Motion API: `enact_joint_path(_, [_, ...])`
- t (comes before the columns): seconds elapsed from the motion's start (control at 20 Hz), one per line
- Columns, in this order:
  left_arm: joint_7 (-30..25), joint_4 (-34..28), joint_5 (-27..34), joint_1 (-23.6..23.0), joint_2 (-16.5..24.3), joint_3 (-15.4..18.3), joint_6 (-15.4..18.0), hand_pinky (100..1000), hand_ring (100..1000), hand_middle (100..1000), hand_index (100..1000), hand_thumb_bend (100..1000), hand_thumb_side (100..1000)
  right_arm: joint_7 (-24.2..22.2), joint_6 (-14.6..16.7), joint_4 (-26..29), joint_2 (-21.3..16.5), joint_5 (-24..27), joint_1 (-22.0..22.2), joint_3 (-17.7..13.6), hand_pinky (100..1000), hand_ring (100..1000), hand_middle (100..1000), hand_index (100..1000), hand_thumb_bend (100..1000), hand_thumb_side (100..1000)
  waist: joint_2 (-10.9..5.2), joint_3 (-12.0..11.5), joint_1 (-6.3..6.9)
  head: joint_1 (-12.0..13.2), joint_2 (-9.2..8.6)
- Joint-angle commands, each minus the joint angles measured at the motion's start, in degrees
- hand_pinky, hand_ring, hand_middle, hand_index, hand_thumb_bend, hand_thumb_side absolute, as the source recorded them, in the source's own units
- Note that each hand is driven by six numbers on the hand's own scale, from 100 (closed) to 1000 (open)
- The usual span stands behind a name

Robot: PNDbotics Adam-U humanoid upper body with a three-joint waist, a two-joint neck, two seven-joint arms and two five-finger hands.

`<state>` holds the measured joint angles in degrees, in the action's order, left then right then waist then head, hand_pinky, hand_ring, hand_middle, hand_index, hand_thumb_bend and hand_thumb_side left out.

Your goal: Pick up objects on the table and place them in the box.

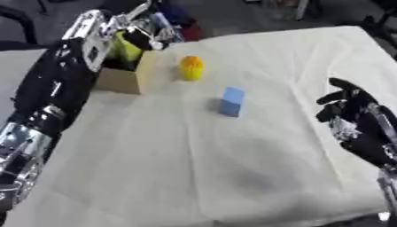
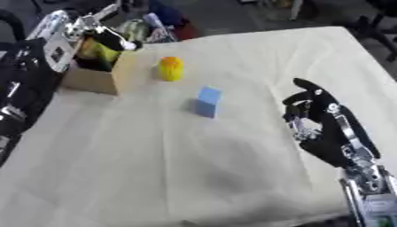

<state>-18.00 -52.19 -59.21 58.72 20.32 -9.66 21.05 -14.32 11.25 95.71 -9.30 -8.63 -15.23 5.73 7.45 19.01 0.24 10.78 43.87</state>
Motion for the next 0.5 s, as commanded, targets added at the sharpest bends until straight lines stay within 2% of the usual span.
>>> enact_joint_path(0.05, [-2.9,-0.4,-3.7,1.4,-2.9,-0.7,4.0,832,782,805,916,562,251,0.5,0.3,1.2,-0.1,0.6,-1.1,-0.1,564,555,617,919,100,467,-1.16,0.6,-0.77,0.6,0.25])
enact_joint_path(0.3, [-4.2,2.2,-6.2,0.6,-6.4,-0.9,6.4,831,785,805,915,554,267,1.0,0.4,1.5,0.1,0.9,-1.5,-0.2,564,553,610,918,100,468,-0.75,2.2,-1.07,1.1,0.25])
enact_joint_path(0.5, [-5.3,4.5,-5.2,-0.1,-7.8,-0.5,7.2,824,781,802,915,525,300,1.1,0.4,1.5,0.2,1.0,-1.6,-0.2,564,552,607,919,100,467,-0.52,2.8,-1.11,1.5,0.25])
